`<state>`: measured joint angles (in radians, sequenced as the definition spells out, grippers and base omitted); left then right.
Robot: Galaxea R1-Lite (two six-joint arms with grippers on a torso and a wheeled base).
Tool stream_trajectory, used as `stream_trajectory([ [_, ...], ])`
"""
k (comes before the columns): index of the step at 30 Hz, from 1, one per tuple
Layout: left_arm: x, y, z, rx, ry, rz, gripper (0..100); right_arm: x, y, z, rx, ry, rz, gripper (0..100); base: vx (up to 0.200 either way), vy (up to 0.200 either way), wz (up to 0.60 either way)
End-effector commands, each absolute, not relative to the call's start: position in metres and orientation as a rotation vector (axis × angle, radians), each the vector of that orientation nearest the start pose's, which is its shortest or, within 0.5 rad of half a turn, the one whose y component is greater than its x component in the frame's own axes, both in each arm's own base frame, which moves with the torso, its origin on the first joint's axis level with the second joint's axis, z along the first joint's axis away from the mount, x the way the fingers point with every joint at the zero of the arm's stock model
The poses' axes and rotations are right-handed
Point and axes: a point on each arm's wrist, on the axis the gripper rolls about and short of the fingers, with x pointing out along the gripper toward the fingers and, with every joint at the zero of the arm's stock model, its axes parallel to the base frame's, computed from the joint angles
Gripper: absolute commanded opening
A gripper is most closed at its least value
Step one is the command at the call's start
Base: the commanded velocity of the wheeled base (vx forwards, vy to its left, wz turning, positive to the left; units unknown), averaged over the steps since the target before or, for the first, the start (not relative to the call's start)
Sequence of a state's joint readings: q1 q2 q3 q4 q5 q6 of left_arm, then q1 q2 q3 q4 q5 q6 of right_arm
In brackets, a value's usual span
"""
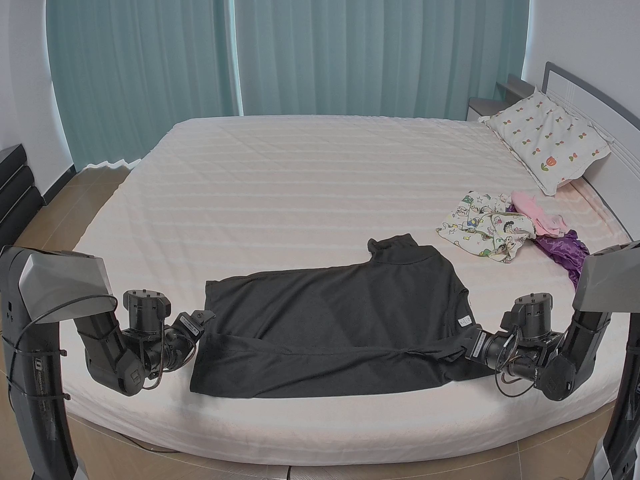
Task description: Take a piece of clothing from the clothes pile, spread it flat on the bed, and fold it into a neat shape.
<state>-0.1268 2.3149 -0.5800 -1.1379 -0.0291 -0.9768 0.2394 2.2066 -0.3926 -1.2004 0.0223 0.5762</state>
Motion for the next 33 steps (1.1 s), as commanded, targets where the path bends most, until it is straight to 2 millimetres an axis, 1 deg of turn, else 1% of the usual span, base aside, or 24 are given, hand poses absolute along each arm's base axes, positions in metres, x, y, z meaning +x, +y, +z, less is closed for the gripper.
stream_trajectory([
  [1, 0.331, -0.043, -0.022, -0.916, 0.621, 0.154, 100, 0.274, 0.075, -0.005, 0.452, 0.689, 0.074, 0, 0.000, 0.000, 0.00],
  [3, 0.331, -0.043, -0.022, -0.916, 0.622, 0.152, 100, 0.267, 0.073, -0.008, 0.412, 0.726, 0.061, 0, 0.000, 0.000, 0.00],
  [4, 0.331, -0.043, -0.022, -0.916, 0.622, 0.152, 100, 0.260, 0.072, -0.010, 0.376, 0.766, 0.059, 100, 0.000, 0.000, 0.00],
  [6, 0.331, -0.043, -0.022, -0.916, 0.622, 0.152, 100, 0.249, 0.069, -0.009, 0.318, 0.815, 0.070, 100, 0.000, 0.000, 0.00],
  [7, 0.331, -0.043, -0.022, -0.915, 0.621, 0.154, 100, 0.246, 0.069, -0.008, 0.310, 0.824, 0.078, 100, 0.000, 0.000, 0.00],
  [15, 0.331, -0.043, -0.022, -0.915, 0.621, 0.154, 100, 0.250, 0.063, -0.002, 0.326, 0.789, 0.070, 100, 0.000, 0.000, 0.00],
  [18, 0.331, -0.043, -0.022, -0.915, 0.621, 0.154, 100, 0.263, 0.053, -0.002, 0.352, 0.758, 0.036, 100, 0.000, 0.000, 0.00],
  [20, 0.331, -0.043, -0.022, -0.915, 0.621, 0.154, 100, 0.267, 0.049, -0.004, 0.361, 0.759, 0.026, 100, 0.000, 0.000, 0.00],
  [21, 0.331, -0.043, -0.022, -0.915, 0.620, 0.153, 100, 0.276, 0.042, -0.009, 0.390, 0.761, 0.033, 100, 0.000, 0.000, 0.00],
  [24, 0.331, -0.043, -0.022, -0.915, 0.621, 0.154, 100, 0.284, 0.036, -0.015, 0.435, 0.771, 0.049, 100, 0.000, 0.000, 0.00],
  [25, 0.331, -0.043, -0.022, -0.916, 0.619, 0.154, 100, 0.291, 0.031, -0.022, 0.482, 0.781, 0.054, 100, 0.000, 0.000, 0.00],
  [26, 0.331, -0.043, -0.022, -0.915, 0.621, 0.154, 100, 0.292, 0.031, -0.022, 0.484, 0.781, 0.056, 100, 0.000, 0.000, 0.00],
  [29, 0.331, -0.043, -0.022, -0.918, 0.621, 0.154, 100, 0.304, 0.025, -0.029, 0.557, 0.779, 0.063, 100, 0.000, 0.000, 0.00],
  [33, 0.332, -0.043, -0.021, -0.918, 0.618, 0.153, 100, 0.313, 0.026, -0.039, 0.573, 0.791, 0.082, 100, 0.000, 0.000, 0.00],
])
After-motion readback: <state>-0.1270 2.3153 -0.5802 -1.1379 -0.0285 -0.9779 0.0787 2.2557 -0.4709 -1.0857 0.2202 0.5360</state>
